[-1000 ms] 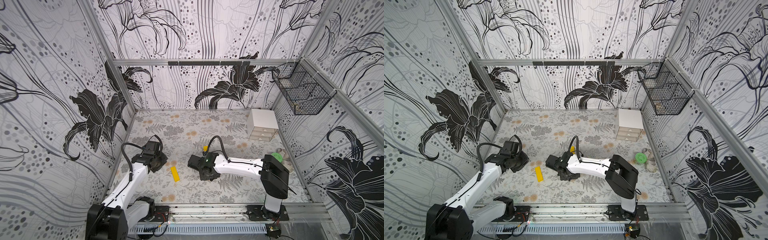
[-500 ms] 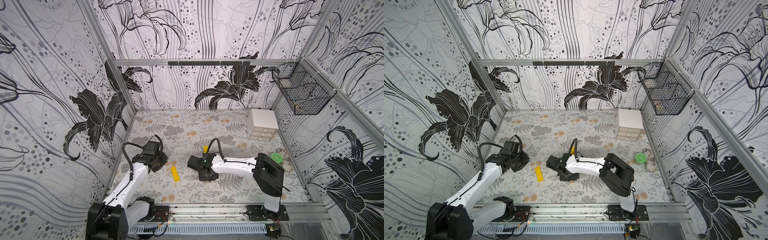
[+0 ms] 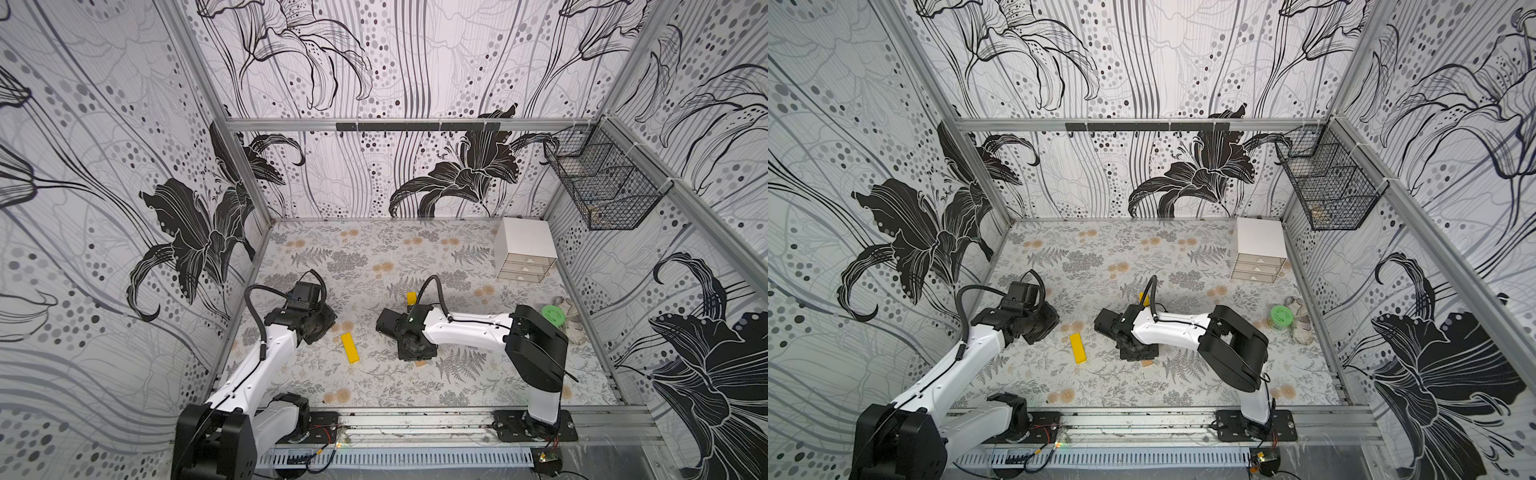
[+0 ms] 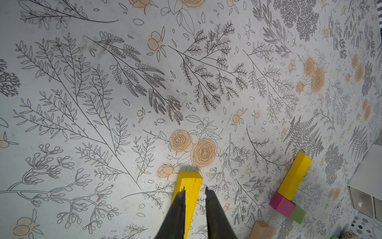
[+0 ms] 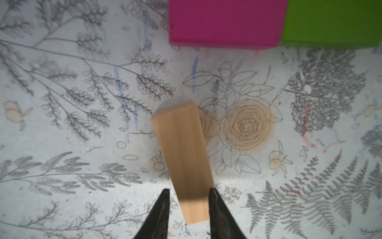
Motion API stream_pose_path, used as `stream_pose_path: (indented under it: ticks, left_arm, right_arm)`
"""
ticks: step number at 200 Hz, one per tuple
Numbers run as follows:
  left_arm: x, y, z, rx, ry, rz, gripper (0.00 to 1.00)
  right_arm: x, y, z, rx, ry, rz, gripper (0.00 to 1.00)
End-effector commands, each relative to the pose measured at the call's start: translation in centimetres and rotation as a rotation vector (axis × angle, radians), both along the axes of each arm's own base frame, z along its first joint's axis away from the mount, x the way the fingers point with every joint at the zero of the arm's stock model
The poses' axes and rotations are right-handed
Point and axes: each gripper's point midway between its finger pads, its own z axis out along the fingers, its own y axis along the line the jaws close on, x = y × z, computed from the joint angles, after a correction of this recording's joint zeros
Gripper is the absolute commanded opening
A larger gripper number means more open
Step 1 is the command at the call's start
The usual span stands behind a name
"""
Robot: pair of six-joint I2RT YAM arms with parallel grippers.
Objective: Assemble the letter h with building blocks
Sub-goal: Place the building block at the center of the board.
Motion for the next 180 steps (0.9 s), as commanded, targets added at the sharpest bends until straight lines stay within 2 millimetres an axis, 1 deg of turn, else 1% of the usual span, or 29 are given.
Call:
stream_pose_path:
  ticks: [1,28,39,51,66,99,116,137,163,180]
  left_arm:
    - [0.4,0.1,0.3,0.003,-0.011,-0.005,0.22]
    - [0.5,0.1,0.3,0.003,-0.013,-0.005,0.22]
    - [0.5,0.1,0.4,0.003,-0.013,-0.007,0.22]
    - [0.5,0.1,0.4,0.005,-0.014,-0.01,0.22]
    - [0.5,0.2,0.4,0.01,-0.016,-0.009,0.22]
    - [0.5,0.2,0.4,0.01,-0.015,-0.009,0.22]
    - [0.6,0.2,0.7,0.013,-0.02,-0.01,0.22]
    - [0.6,0.3,0.8,0.014,-0.023,-0.007,0.22]
    - [0.5,0.2,0.5,0.012,-0.014,-0.007,0.21]
    - [0.4,0.2,0.4,0.01,-0.015,-0.005,0.2]
  right_arm:
    - [-0.1,-0.8,-0.5,-0.035,0.027,-0.033,0.33]
    - [0.2,-1.1,-0.7,-0.038,0.033,-0.05,0.31]
    - [0.3,-1.0,-0.6,-0.038,0.033,-0.044,0.36]
    - [0.4,-0.7,-0.3,-0.027,0.024,-0.027,0.45]
    - [0.4,-0.8,0.0,-0.017,0.018,-0.016,0.49]
    - [0.5,-0.4,0.2,-0.008,0.018,0.024,0.47]
    - [0.6,-0.1,0.9,0.003,0.006,0.062,0.47]
    - [0.8,-0.2,1.8,-0.004,-0.006,0.116,0.51]
    - [0.8,-0.3,1.3,-0.038,0.006,0.174,0.57]
    - [0.6,-0.3,0.8,-0.037,0.018,0.198,0.58]
